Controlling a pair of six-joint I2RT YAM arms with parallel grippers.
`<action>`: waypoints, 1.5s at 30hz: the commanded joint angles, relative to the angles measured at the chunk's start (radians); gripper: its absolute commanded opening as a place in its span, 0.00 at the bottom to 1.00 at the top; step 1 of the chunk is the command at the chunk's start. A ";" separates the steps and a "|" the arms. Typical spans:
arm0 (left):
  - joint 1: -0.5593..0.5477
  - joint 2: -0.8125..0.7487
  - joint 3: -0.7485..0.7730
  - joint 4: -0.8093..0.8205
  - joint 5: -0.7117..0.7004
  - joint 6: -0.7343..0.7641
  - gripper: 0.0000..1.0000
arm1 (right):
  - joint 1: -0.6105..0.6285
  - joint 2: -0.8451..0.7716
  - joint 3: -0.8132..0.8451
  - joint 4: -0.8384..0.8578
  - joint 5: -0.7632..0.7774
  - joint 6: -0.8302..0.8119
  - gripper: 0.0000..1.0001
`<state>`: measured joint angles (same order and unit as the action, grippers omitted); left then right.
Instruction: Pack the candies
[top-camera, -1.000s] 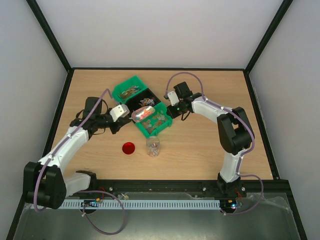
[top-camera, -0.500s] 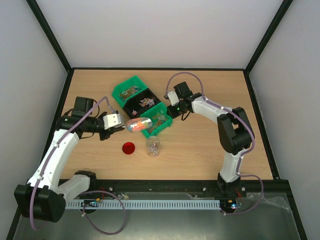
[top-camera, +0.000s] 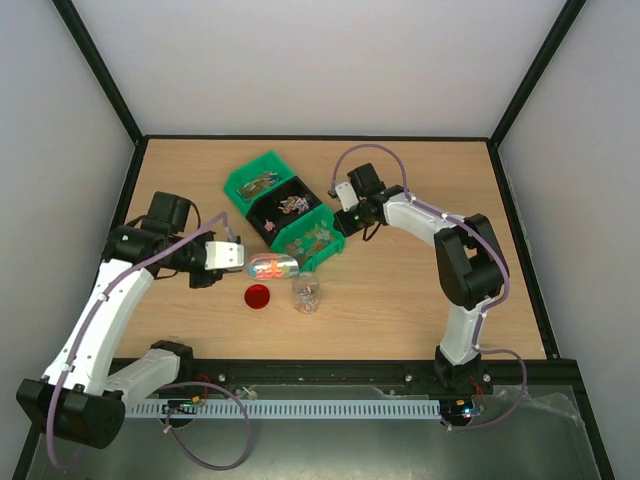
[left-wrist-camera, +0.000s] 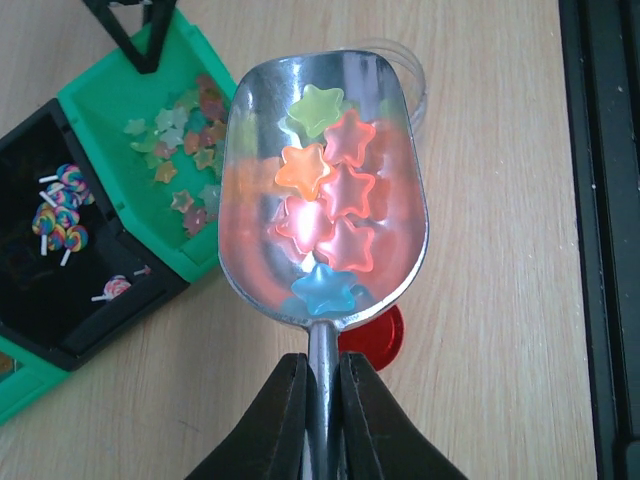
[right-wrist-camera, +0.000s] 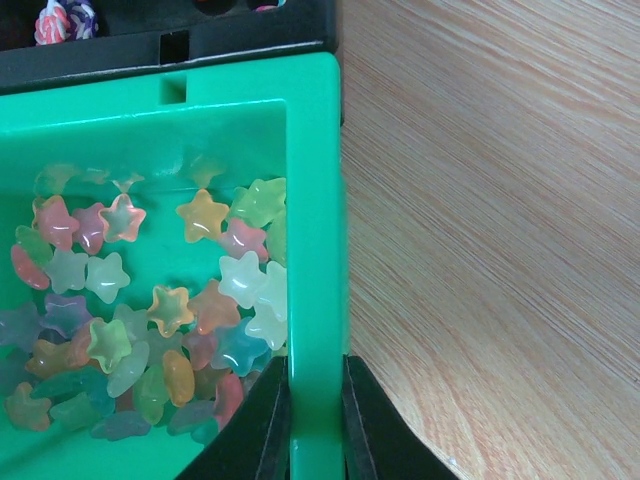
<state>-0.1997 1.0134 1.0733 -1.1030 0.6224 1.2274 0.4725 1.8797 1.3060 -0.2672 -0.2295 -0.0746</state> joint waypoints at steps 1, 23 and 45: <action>-0.067 0.015 0.044 -0.052 -0.073 0.001 0.02 | -0.014 -0.016 0.027 -0.042 0.033 0.008 0.10; -0.301 0.115 0.176 -0.101 -0.362 -0.150 0.02 | -0.014 -0.010 0.032 -0.048 0.029 0.008 0.15; -0.402 0.159 0.226 -0.108 -0.464 -0.214 0.02 | -0.014 -0.031 0.028 -0.047 0.017 0.005 0.44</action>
<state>-0.5919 1.1702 1.2583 -1.1912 0.1814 1.0290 0.4637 1.8797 1.3155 -0.2726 -0.2081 -0.0700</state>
